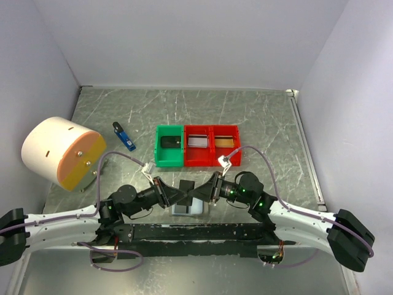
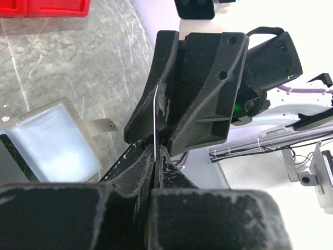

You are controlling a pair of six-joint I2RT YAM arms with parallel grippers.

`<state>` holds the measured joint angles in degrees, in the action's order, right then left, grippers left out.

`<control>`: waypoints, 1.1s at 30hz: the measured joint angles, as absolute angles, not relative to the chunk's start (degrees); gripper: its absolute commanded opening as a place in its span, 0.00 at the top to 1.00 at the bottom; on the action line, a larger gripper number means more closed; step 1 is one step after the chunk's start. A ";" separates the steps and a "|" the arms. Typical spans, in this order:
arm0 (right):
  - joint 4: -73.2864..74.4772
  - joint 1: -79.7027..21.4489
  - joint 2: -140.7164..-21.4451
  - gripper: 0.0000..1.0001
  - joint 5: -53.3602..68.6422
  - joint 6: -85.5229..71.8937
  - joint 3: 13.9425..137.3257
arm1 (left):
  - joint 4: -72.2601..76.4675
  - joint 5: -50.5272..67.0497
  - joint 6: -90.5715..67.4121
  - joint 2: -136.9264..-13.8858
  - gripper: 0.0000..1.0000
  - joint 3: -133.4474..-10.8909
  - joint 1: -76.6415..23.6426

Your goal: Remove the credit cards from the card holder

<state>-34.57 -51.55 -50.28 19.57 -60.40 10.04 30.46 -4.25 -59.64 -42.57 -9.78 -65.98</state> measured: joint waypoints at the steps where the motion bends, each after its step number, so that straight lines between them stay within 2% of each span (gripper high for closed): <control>1: -35.81 -51.81 -50.52 0.64 19.79 -60.69 10.04 | 32.38 -3.95 -59.88 -43.29 0.93 -9.26 -65.95; 8: -41.19 -52.21 -50.28 0.83 20.12 -61.87 9.45 | 37.21 -2.31 -60.69 -44.91 0.93 -8.12 -65.93; 12: -42.92 -52.16 -50.17 0.99 20.62 -62.22 9.30 | 38.04 -1.96 -60.73 -44.45 0.93 -8.12 -65.93; 14: -44.05 -52.07 -50.24 1.00 20.78 -62.46 9.19 | 38.70 -1.67 -60.99 -44.07 0.90 -8.05 -65.84; 17: -46.11 -52.07 -50.26 1.00 21.26 -63.02 8.75 | 39.11 -0.99 -61.04 -43.68 0.75 -8.05 -65.82; 20: -46.09 -52.16 -49.84 1.00 21.47 -63.16 8.71 | 37.50 -0.34 -60.77 -43.38 0.72 -8.43 -65.82; 29: -43.40 -52.21 -46.87 1.00 21.39 -62.76 8.71 | 31.70 0.49 -60.20 -40.25 0.78 -9.91 -65.82; 33: -43.07 -52.21 -47.03 1.00 21.43 -62.76 8.71 | 30.87 0.71 -60.18 -39.72 0.92 -9.91 -65.82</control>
